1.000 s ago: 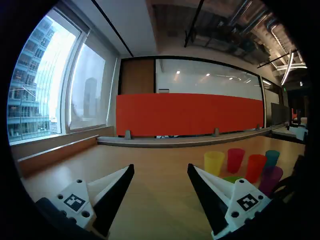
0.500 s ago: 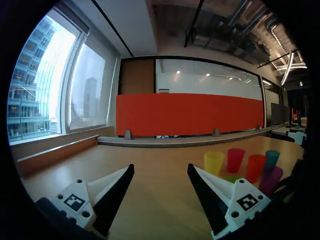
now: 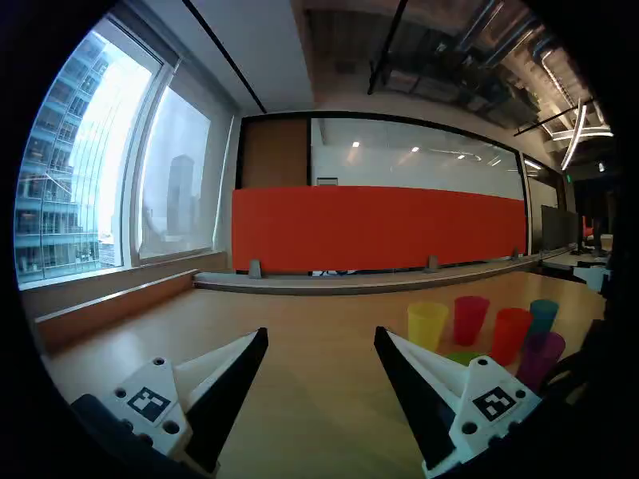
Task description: Pour water
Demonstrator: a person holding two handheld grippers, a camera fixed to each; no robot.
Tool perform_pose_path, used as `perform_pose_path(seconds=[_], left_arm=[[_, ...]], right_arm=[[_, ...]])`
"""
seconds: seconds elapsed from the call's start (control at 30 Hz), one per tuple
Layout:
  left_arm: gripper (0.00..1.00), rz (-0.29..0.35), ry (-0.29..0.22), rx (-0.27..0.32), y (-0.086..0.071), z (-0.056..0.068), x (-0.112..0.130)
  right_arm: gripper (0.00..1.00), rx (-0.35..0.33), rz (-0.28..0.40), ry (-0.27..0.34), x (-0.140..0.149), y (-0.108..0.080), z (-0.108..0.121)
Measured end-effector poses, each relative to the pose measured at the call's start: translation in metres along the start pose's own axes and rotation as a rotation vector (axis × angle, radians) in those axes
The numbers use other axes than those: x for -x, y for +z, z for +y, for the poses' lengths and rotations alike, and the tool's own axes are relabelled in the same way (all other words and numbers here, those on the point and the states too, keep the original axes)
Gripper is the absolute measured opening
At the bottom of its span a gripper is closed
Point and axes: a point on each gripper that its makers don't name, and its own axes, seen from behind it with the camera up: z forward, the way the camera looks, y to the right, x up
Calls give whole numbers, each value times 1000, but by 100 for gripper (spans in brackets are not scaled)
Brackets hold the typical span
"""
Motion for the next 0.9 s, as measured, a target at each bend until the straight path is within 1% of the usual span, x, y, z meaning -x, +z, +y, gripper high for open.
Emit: perform_pose_path(seconds=[0.4,0.9], left_arm=[[99,0,0,0,0,0,0],[99,0,0,0,0,0,0]], right_arm=[[100,-13,0,0,-1,-2,-3],[100,-13,-4,0,1,-2,-2]])
